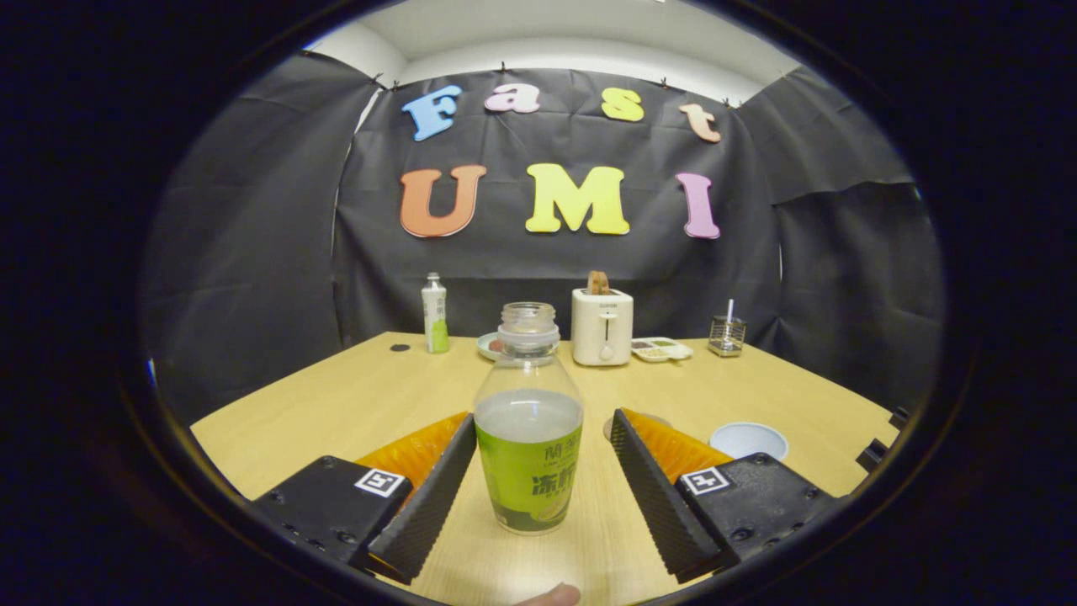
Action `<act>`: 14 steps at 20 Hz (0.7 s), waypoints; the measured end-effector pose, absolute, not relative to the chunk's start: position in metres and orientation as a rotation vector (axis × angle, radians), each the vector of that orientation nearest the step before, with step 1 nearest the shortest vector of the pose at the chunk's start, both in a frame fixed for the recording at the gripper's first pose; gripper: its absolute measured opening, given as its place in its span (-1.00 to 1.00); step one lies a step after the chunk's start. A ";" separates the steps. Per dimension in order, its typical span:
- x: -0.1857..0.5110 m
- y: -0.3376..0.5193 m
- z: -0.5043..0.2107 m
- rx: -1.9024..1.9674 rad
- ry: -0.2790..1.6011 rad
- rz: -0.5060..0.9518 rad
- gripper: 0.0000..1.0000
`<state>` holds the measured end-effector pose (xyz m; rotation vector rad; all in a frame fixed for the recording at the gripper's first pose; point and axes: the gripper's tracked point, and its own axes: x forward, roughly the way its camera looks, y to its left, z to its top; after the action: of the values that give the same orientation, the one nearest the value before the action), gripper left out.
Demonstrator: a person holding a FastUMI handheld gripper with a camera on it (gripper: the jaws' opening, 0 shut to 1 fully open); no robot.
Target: Take the bottle from table, then pour the juice into the cup, finally place the bottle on the coaster
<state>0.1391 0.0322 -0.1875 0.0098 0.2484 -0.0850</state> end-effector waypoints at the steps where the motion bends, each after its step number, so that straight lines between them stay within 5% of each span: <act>1: 0.142 0.033 -0.188 0.004 0.248 -0.087 1.00; 8: 0.157 0.031 -0.197 -0.065 0.295 -0.113 0.97; 11: 0.153 0.030 -0.194 -0.012 0.290 -0.098 0.65; 14: 0.147 0.027 -0.191 0.086 0.274 -0.079 0.63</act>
<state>0.1475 0.0267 -0.1911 0.0857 0.2736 -0.0794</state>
